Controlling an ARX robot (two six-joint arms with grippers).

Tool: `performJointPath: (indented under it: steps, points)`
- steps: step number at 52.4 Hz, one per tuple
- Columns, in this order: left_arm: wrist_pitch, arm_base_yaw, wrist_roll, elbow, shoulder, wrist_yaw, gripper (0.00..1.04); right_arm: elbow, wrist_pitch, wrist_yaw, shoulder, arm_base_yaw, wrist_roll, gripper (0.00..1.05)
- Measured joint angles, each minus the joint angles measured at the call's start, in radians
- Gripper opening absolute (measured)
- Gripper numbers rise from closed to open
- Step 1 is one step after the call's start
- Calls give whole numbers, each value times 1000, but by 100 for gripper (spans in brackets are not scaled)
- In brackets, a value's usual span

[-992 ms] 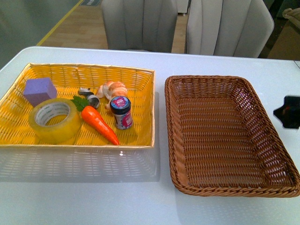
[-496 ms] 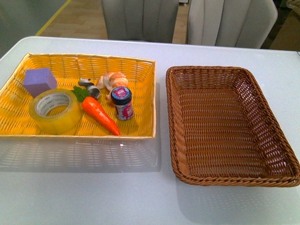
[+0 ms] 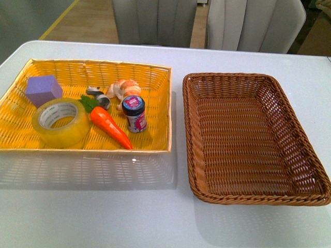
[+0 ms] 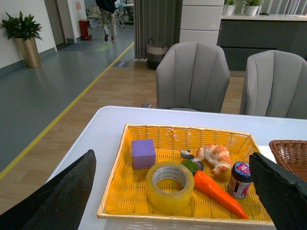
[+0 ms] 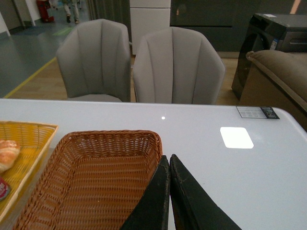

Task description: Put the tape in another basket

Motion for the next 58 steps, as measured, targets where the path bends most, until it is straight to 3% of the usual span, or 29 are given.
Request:
performJointPath:
  steps: [58]
  points:
    - [0, 0, 0, 0, 0, 0, 96, -46, -677, 0, -763, 1, 1, 2]
